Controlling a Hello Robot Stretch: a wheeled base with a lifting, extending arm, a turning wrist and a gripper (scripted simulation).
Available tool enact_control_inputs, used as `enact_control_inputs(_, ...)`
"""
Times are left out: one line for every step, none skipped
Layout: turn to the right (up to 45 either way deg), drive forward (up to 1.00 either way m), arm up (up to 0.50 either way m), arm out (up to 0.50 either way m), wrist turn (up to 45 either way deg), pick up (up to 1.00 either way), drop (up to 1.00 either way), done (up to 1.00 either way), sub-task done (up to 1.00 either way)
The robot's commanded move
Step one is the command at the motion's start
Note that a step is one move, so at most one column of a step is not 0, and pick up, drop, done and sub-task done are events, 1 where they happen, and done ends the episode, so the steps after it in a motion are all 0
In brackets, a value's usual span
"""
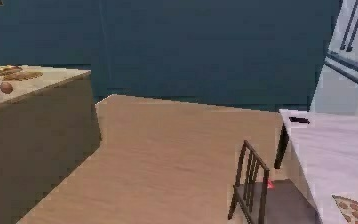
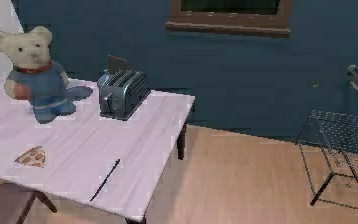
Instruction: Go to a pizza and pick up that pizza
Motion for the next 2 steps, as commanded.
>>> enact_control_inputs(-39.0,0.00,0.00,0.00,0.0,0.00,0.00,0.00,0.00)
enact_control_inputs(45.0,0.00,0.00,0.00,0.0,0.00,0.00,0.00,0.00)
